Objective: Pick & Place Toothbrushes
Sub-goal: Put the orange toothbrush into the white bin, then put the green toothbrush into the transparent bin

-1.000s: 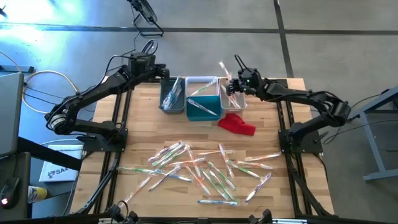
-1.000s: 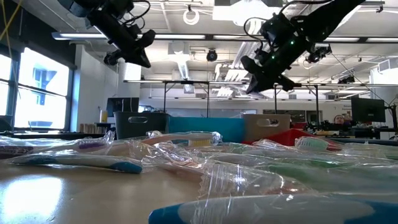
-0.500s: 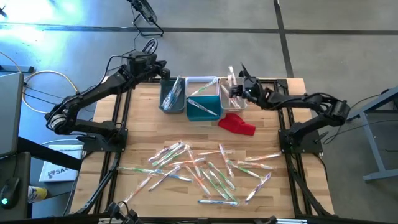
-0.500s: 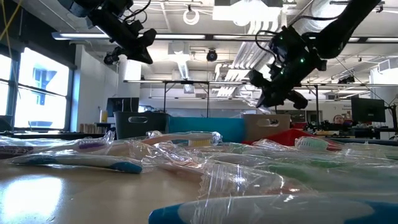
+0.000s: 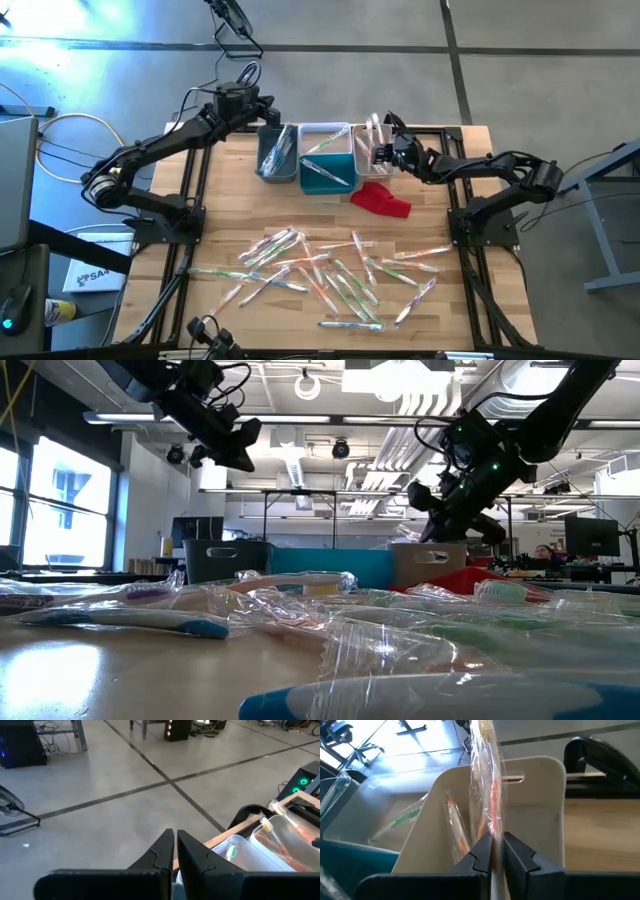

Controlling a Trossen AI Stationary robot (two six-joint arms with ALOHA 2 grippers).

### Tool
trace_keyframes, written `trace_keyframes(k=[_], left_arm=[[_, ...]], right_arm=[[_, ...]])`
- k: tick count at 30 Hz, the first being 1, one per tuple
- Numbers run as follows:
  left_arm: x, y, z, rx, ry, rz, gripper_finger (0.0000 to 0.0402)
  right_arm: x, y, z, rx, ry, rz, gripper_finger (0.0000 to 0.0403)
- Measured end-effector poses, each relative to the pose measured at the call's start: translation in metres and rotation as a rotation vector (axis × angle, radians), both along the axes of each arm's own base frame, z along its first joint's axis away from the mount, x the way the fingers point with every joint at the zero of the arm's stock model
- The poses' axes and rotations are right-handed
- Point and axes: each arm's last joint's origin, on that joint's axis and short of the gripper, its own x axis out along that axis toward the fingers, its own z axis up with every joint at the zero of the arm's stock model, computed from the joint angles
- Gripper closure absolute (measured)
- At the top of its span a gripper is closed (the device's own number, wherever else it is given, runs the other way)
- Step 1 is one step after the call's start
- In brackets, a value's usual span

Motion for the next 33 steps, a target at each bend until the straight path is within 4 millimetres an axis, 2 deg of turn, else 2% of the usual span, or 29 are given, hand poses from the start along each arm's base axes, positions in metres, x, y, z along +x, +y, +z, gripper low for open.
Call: trace_keyframes(k=[9,20,23,30,33], left_arm=[[0.003,0.003,-0.003,0.001,-0.002,0.0,0.0382],[0.004,0.004,0.001,0.03,-0.032,0.001,0.0382],[0.004,0.004,0.001,0.03,-0.032,0.001,0.0382],[0.004,0.003,0.001,0.029,-0.03,0.001,0.0382],[0.004,0.003,0.001,0.028,-0.03,0.0,0.0382]], right_arm=[[-0.001,0.0,-0.001,-0.013,0.054,0.035,0.0371],[-0.001,0.001,-0.003,0.0,0.065,0.036,0.0273],[0.0,0.0,-0.001,-0.02,0.053,0.042,0.0257],[0.001,0.001,0.019,-0.104,-0.036,0.103,0.0261],[-0.001,0.002,0.026,-0.151,-0.016,0.125,0.0271]])
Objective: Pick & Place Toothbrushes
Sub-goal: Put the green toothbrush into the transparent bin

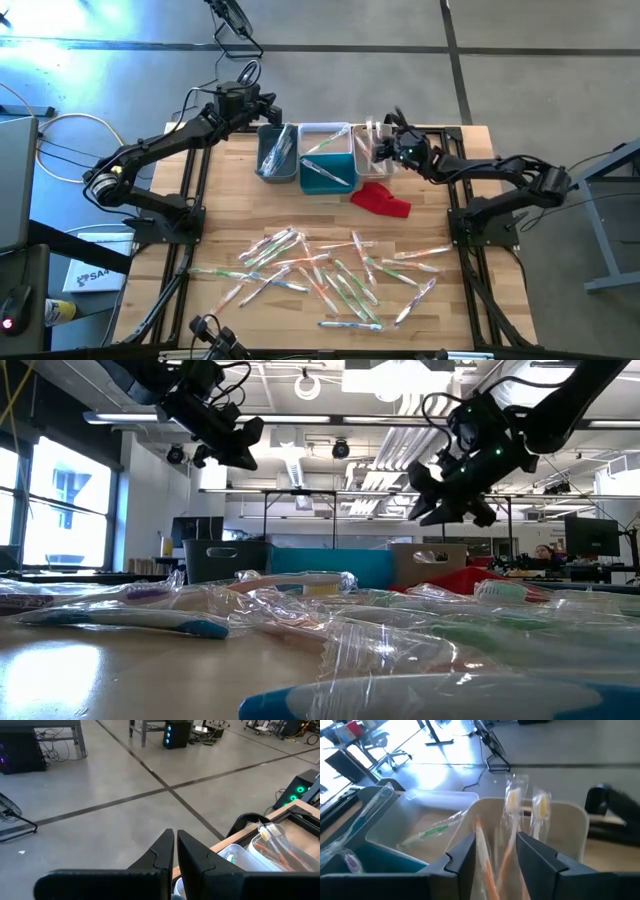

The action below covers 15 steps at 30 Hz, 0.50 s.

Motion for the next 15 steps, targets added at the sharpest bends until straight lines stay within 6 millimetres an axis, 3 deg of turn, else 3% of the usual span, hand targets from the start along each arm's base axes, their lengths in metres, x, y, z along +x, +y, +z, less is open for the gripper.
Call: trace_keyframes(k=[15], left_arm=[[0.001,-0.001,0.0,-0.038,-0.048,-0.027,0.0382]], right_arm=[[-0.013,0.012,0.026,-0.032,-0.023,0.117,0.0326]])
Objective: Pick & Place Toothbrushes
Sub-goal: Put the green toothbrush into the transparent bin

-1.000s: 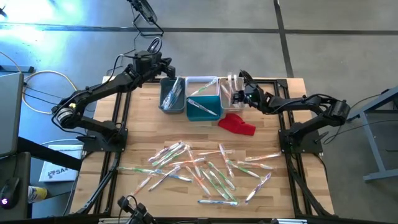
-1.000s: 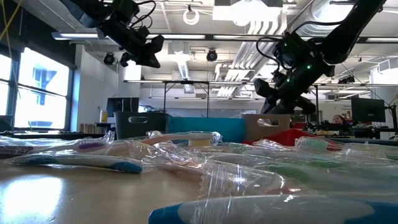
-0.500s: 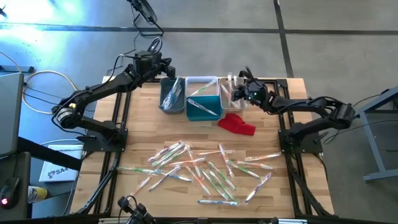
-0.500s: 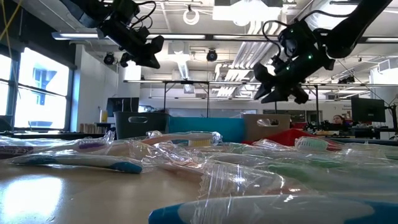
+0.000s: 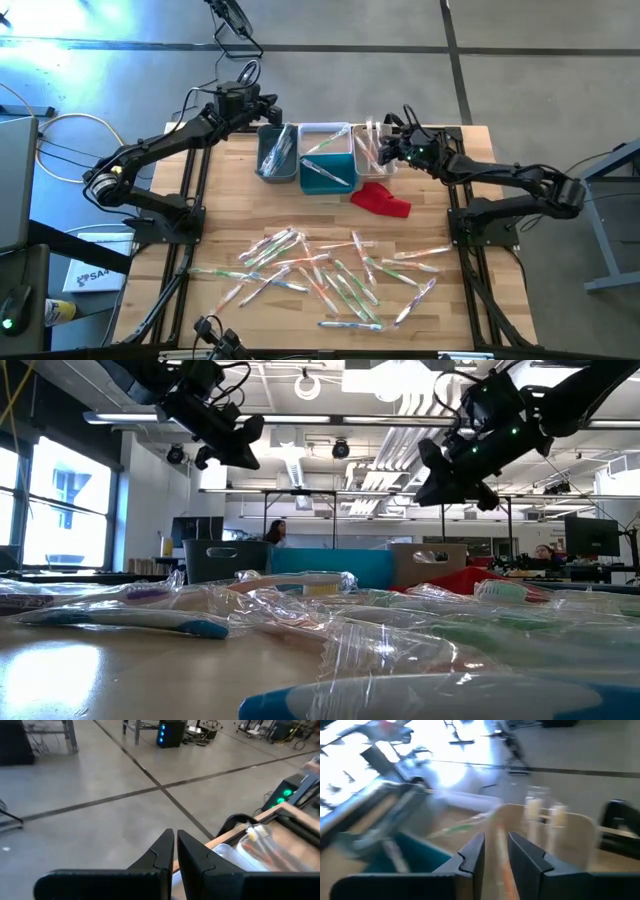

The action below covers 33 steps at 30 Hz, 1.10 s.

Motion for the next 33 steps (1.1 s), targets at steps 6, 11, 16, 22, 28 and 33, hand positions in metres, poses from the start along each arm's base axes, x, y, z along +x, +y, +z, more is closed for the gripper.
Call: trace_keyframes(k=[6,11,16,22,28,33], left_arm=[[0.004,-0.003,0.0,-0.121,-0.127,-0.132,0.0382],[0.009,-0.01,0.0,-0.213,-0.185,-0.347,0.0382],[0.018,-0.021,0.001,-0.242,-0.211,-0.364,0.0382],[0.03,-0.036,-0.001,-0.236,-0.172,-0.408,0.0382],[0.045,-0.06,-0.003,-0.247,-0.143,-0.505,0.0382],[0.057,-0.083,-0.002,-0.208,-0.113,-0.558,0.0382]], right_arm=[[-0.002,0.01,0.014,0.075,-0.135,0.208,0.0343],[-0.008,0.019,0.029,0.054,-0.202,0.377,0.0356],[-0.014,0.025,0.041,-0.065,-0.191,0.447,0.0366],[-0.017,0.027,0.049,-0.169,-0.188,0.46,0.0369],[-0.017,0.029,0.049,-0.106,-0.231,0.503,0.0369],[-0.014,0.033,0.049,-0.066,-0.262,0.589,0.0369]])
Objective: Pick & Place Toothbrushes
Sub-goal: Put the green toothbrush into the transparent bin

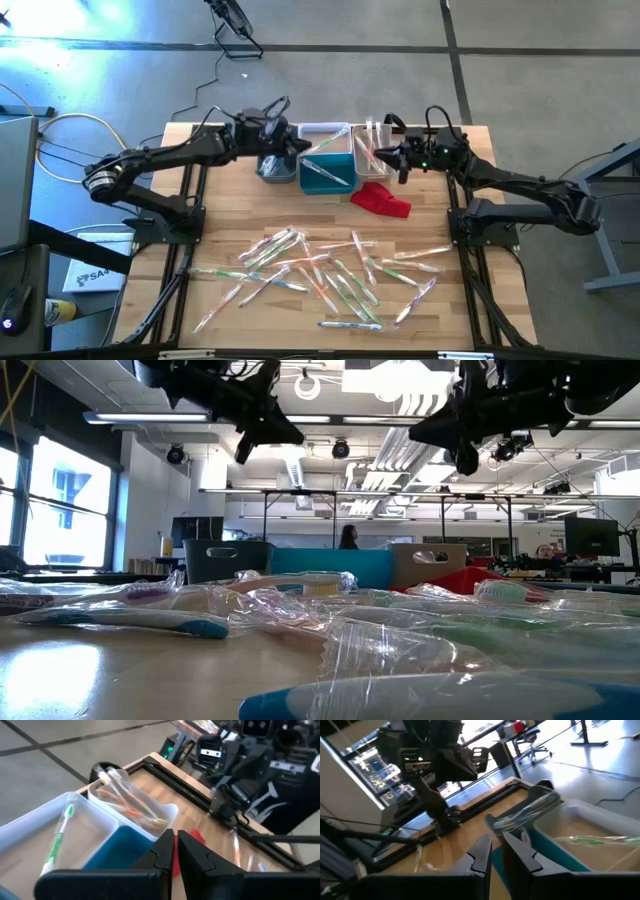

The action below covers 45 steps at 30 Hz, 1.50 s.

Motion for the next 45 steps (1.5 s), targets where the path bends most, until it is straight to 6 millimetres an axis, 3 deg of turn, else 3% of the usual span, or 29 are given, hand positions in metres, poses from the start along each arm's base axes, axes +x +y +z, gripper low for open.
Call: trace_keyframes(k=[16,27,40,45], left_arm=[[0.015,-0.048,0.003,0.023,-0.002,-0.083,0.0382],[0.02,-0.072,0.003,0.022,-0.001,-0.08,0.0382],[0.022,-0.083,0.003,-0.021,-0.013,-0.083,0.0382],[0.022,-0.083,0.003,-0.024,-0.013,-0.081,0.0382]], right_arm=[[0.017,0.045,0.001,-0.002,0.003,0.229,0.04],[0.009,0.079,0.005,-0.019,0.05,0.2,0.04],[-0.002,0.116,-0.001,-0.065,0.161,0.128,0.04],[-0.004,0.127,0.008,-0.082,0.183,0.138,0.04]])
